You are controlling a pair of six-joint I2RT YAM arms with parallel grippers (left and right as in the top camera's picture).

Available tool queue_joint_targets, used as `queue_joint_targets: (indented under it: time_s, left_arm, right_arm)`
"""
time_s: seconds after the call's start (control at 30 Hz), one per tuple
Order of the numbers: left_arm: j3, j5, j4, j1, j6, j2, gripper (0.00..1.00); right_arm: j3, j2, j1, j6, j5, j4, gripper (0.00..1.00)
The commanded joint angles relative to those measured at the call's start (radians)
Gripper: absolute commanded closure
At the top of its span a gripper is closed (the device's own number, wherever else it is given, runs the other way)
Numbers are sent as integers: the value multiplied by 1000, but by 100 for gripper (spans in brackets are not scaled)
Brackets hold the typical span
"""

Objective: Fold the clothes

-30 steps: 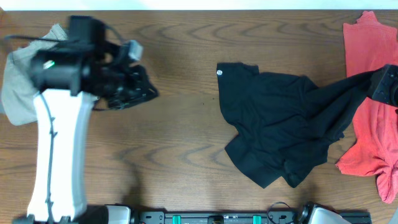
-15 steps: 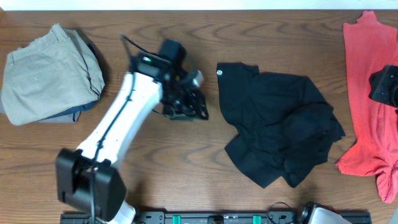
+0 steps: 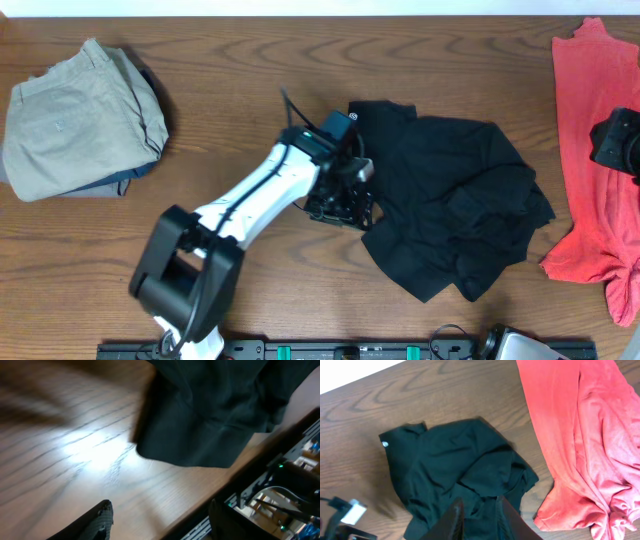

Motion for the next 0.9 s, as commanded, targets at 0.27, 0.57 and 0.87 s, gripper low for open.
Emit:
queue_joint_targets:
  time_s: [0.27, 0.57, 0.87]
  left_arm:
    - [-9, 1, 110, -106, 5, 225, 36]
    - [0, -221, 101, -39, 5, 213, 94]
    - [324, -497, -118, 401, -20, 156, 94]
  right_arm:
    - [-9, 8, 6, -5, 8, -5, 78]
    - [-9, 8, 6, -5, 8, -8, 78]
    - [-19, 17, 8, -5, 6, -27, 79]
